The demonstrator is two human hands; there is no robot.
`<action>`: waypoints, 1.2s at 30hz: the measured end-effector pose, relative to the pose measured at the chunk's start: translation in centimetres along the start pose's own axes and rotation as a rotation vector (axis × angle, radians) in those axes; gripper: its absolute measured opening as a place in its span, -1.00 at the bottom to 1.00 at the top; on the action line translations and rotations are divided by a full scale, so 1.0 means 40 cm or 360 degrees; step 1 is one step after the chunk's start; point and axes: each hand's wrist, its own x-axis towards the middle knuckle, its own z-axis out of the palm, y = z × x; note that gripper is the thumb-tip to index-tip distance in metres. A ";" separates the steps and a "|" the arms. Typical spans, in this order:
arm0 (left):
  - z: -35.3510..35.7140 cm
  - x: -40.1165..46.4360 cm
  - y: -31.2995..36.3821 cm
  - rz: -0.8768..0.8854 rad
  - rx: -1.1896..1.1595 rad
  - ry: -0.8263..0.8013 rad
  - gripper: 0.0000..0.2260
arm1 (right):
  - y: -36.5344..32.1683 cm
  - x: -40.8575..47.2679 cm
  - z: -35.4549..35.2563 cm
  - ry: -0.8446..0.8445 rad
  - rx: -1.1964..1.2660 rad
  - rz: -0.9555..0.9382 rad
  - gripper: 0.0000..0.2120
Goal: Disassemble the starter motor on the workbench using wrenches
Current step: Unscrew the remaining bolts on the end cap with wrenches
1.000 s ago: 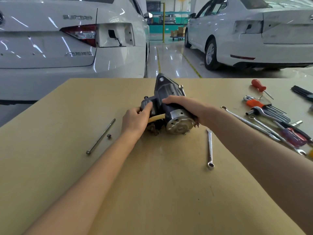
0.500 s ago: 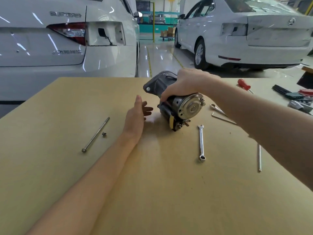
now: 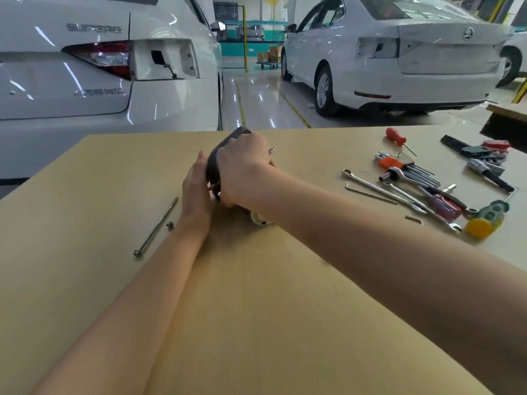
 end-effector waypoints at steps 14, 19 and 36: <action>0.059 -0.038 0.043 0.0315 0.0483 -0.0163 -0.37 | 0.291 -0.076 0.127 -0.0125 0.2395 0.0260 -0.74; 0.082 -0.026 0.065 0.0124 0.0744 -0.0245 -0.39 | 0.338 -0.143 0.234 -0.0188 0.2921 0.0585 -0.69; 0.076 -0.008 0.072 0.0161 0.0463 -0.0208 -0.63 | 0.332 -0.268 0.343 -0.0093 0.0717 0.0513 -0.90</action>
